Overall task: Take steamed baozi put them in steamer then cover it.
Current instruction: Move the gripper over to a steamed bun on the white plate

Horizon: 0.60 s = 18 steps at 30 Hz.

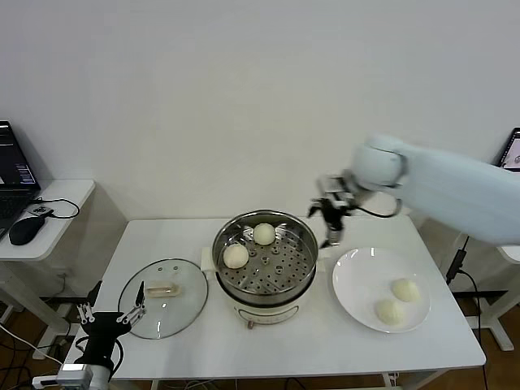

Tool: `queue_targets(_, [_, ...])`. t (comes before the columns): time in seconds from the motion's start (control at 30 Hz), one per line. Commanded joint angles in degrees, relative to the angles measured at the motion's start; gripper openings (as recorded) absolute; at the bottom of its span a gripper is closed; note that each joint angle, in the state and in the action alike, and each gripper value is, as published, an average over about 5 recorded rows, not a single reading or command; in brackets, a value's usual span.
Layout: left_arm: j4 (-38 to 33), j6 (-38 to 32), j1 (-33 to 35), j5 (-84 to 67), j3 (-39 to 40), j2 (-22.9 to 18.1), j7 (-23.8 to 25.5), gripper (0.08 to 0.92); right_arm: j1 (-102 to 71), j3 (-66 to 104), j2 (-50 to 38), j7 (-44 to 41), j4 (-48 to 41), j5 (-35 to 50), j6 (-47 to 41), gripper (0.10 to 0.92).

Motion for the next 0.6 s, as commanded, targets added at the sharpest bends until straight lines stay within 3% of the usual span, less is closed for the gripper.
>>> queue_targets(0.03, [0.7,-0.1,0.5,0.2,0.3,0.0,0.0,0.823,-16.6,13.1,-22.6,-3.2,7.2,-11.8,7.7,0.823])
queue_targets(0.3, [0.2,-0.1,1.0,0.9,0.9,-0.4,0.0,0.823,-44.5,33.8,-23.0,-0.9,5.2,-19.4,10.1,0.822])
queue_targets(0.6, [0.1,-0.1,1.4,1.3,0.9,-0.6,0.1,0.823,-48.2,34.4,-15.5,0.1,0.9,-23.0,10.7,0.822])
